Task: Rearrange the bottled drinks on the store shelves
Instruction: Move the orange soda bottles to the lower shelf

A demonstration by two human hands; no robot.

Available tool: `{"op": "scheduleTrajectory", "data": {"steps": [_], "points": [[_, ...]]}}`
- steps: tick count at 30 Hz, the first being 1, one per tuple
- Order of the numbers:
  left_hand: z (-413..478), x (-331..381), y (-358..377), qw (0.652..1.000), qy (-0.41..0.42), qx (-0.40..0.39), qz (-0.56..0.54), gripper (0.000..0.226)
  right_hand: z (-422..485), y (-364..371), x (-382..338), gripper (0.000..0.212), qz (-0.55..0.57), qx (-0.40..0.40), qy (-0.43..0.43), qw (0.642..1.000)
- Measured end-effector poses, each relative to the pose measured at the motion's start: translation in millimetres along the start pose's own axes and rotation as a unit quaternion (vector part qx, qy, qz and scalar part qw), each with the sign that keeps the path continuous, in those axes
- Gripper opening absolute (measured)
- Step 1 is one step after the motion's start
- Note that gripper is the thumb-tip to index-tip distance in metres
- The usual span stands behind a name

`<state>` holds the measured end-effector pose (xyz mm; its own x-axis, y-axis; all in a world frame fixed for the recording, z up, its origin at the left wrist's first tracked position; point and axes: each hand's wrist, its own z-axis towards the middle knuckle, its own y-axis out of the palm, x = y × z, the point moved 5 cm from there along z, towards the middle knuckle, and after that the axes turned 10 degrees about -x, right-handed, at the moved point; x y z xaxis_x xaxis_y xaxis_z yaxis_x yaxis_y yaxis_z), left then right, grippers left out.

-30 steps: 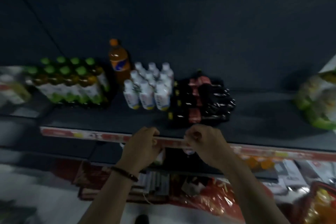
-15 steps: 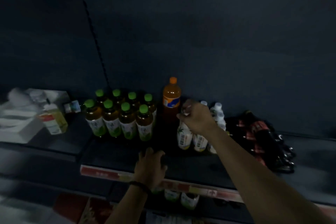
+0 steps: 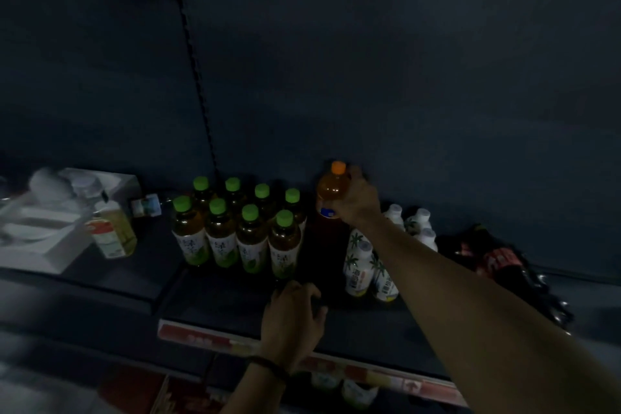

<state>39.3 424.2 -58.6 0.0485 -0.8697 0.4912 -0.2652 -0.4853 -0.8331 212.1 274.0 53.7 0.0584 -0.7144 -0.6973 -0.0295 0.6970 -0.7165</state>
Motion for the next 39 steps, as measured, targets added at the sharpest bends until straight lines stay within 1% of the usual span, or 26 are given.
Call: {"op": "scheduleTrajectory", "data": {"steps": [2, 4, 7, 9, 11, 13, 15, 17, 19, 21, 23, 24, 25, 27, 28, 29, 30, 31, 32, 33, 34, 35, 37, 38, 39], "points": [[0, 3, -10, 0.998, 0.025, 0.042, -0.047, 0.026, -4, 3, -1, 0.094, 0.02, -0.011, -0.009, 1.0], [-1, 9, -23, 0.991, 0.048, 0.079, -0.101, 0.027, -9, 4, -2, 0.093, 0.019, -0.026, -0.021, 0.999], [-4, 22, -42, 0.976, 0.076, 0.125, -0.161, 0.035, -19, -5, -10, 0.092, 0.004, -0.035, -0.031, 0.999], [-5, 29, -51, 0.964, 0.086, 0.154, -0.201, 0.042, -28, -23, -23, 0.087, 0.024, -0.021, -0.041, 0.999], [-7, 40, -62, 0.945, 0.11, 0.213, -0.223, 0.052, -38, -50, -42, 0.072, 0.035, -0.002, -0.061, 0.998], [-12, 53, -73, 0.922, 0.121, 0.27, -0.249, 0.07, -53, -77, -65, 0.058, 0.043, 0.003, -0.085, 0.995], [-17, 70, -83, 0.912, 0.113, 0.297, -0.26, 0.091, -69, -96, -84, 0.05, 0.056, 0.003, -0.096, 0.994], [-19, 87, -90, 0.909, 0.113, 0.302, -0.264, 0.102, -86, -105, -94, 0.047, 0.078, -0.002, -0.09, 0.993], [-19, 97, -93, 0.89, 0.127, 0.282, -0.336, 0.101, -98, -107, -98, 0.052, 0.093, -0.008, -0.083, 0.992], [-21, 101, -95, 0.866, 0.138, 0.256, -0.406, 0.09, -108, -107, -98, 0.057, 0.096, -0.009, -0.084, 0.992], [-23, 103, -96, 0.856, 0.174, 0.215, -0.437, 0.081, -115, -109, -97, 0.05, 0.093, -0.03, -0.099, 0.99], [-24, 103, -97, 0.851, 0.198, 0.183, -0.45, 0.076, -118, -111, -95, 0.045, 0.102, -0.053, -0.107, 0.988], [-25, 102, -99, 0.845, 0.217, 0.142, -0.468, 0.07, -122, -113, -92, 0.042, 0.129, -0.088, -0.108, 0.982], [-30, 101, -101, 0.835, 0.246, 0.039, -0.491, 0.061, -130, -117, -80, 0.049, 0.211, -0.17, -0.1, 0.957], [-32, 101, -100, 0.826, 0.256, -0.021, -0.502, 0.06, -134, -119, -74, 0.053, 0.242, -0.198, -0.098, 0.945], [-37, 101, -100, 0.81, 0.259, -0.079, -0.52, 0.064, -137, -120, -67, 0.056, 0.265, -0.21, -0.099, 0.936], [-41, 101, -98, 0.787, 0.254, -0.137, -0.545, 0.07, -141, -120, -61, 0.057, 0.287, -0.207, -0.1, 0.93], [-47, 104, -96, 0.756, 0.241, -0.194, -0.576, 0.073, -144, -121, -57, 0.056, 0.304, -0.191, -0.099, 0.928], [-51, 105, -93, 0.742, 0.234, -0.224, -0.587, 0.065, -149, -122, -53, 0.053, 0.318, -0.169, -0.094, 0.928], [-55, 108, -90, 0.739, 0.23, -0.236, -0.588, 0.049, -154, -124, -51, 0.051, 0.328, -0.144, -0.086, 0.93], [-57, 110, -84, 0.754, 0.225, -0.228, -0.574, 0.037, -160, -126, -49, 0.049, 0.333, -0.12, -0.075, 0.932], [-60, 113, -81, 0.777, 0.215, -0.198, -0.557, 0.039, -167, -129, -46, 0.048, 0.332, -0.097, -0.065, 0.936], [-68, 123, -69, 0.826, 0.229, -0.13, -0.498, 0.065, -180, -133, -39, 0.046, 0.315, -0.057, -0.04, 0.947], [-73, 130, -63, 0.84, 0.229, -0.103, -0.481, 0.07, -187, -134, -35, 0.048, 0.295, -0.041, -0.025, 0.954], [-78, 137, -57, 0.848, 0.225, -0.079, -0.473, 0.064, -195, -135, -30, 0.05, 0.266, -0.022, -0.01, 0.964]]}}
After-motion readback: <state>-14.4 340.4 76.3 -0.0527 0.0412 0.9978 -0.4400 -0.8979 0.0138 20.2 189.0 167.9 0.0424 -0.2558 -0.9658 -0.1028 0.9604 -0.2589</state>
